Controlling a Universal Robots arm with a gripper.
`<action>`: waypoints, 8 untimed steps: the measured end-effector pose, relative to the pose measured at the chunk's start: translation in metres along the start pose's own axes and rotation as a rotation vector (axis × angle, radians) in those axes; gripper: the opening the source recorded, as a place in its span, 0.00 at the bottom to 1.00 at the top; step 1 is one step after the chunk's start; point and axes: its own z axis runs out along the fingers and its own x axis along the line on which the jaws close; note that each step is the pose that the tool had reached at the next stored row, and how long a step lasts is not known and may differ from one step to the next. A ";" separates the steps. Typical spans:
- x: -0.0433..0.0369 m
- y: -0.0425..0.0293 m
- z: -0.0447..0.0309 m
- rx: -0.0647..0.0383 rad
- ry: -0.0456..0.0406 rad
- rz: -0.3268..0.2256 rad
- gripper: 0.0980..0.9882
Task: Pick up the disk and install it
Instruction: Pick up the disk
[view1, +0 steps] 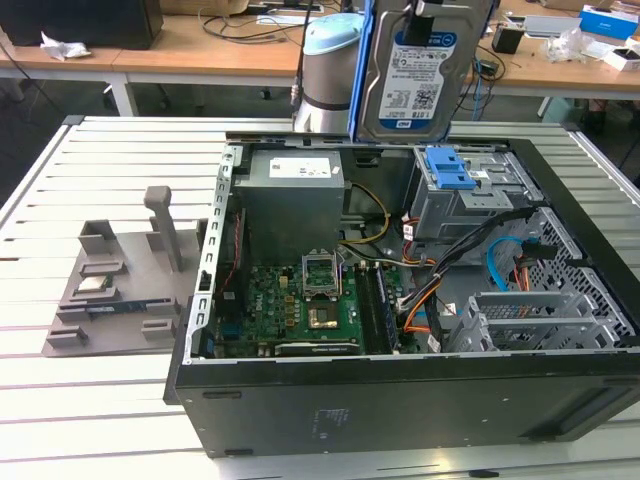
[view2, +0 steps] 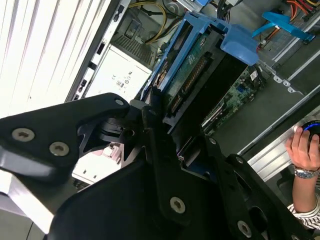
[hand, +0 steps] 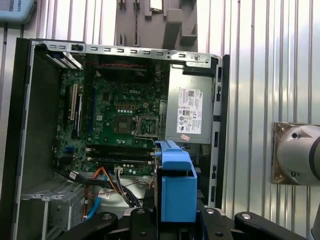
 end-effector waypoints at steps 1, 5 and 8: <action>0.0010 0.0000 0.0000 0.000 0.0000 0.000 0.30; 0.0063 0.0003 -0.0001 0.000 0.0001 0.000 0.30; 0.0102 0.0005 -0.0001 0.000 0.0000 0.000 0.30</action>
